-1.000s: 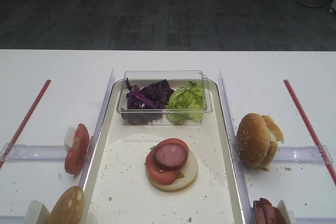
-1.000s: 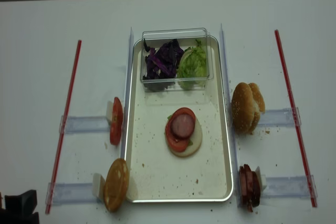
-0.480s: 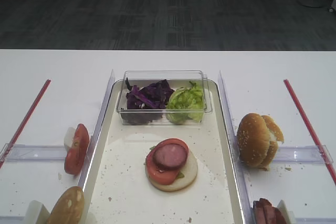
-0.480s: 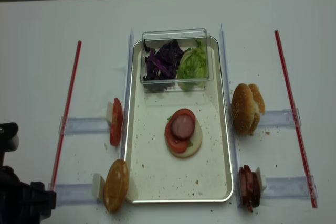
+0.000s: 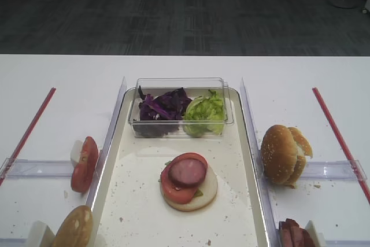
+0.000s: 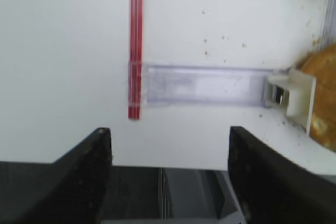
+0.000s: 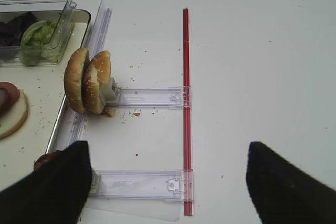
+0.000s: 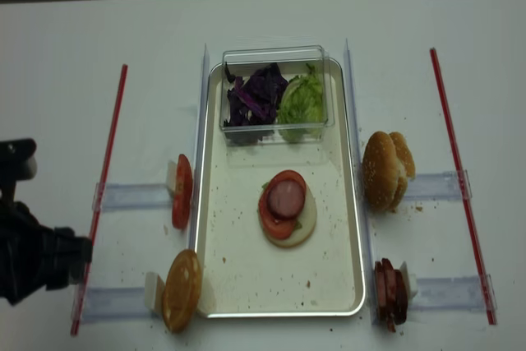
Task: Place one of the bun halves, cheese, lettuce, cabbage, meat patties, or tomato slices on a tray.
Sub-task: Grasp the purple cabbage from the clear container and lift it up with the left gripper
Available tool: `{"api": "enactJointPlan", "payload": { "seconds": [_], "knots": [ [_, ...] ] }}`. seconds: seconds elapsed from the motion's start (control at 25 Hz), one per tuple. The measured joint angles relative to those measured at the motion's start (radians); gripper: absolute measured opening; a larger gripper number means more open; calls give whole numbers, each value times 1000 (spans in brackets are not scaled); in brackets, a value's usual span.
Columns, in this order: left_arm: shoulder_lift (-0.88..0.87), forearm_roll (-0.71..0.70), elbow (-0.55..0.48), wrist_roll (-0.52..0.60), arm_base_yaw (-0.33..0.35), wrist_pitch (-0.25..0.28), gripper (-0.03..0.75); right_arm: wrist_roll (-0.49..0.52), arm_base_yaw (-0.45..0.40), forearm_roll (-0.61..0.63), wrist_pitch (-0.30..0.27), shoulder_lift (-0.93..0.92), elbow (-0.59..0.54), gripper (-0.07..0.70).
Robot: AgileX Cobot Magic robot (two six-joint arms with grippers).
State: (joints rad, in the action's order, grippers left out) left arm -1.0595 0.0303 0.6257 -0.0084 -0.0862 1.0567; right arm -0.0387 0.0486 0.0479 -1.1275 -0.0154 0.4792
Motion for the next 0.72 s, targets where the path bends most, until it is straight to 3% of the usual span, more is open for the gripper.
{"api": "enactJointPlan", "payload": {
  "seconds": [0.2, 0.36, 0.6, 0.72],
  "knots": [
    [-266, 0, 212, 8, 0, -60, 438, 0, 0, 0, 0, 0, 0, 617],
    [-503, 0, 430, 22, 0, -69, 438, 0, 0, 0, 0, 0, 0, 617],
    [-832, 0, 785, 40, 0, -17, 438, 0, 0, 0, 0, 0, 0, 617],
    [-929, 2, 914, 46, 2, 9, 438, 0, 0, 0, 0, 0, 0, 617]
  ]
}}
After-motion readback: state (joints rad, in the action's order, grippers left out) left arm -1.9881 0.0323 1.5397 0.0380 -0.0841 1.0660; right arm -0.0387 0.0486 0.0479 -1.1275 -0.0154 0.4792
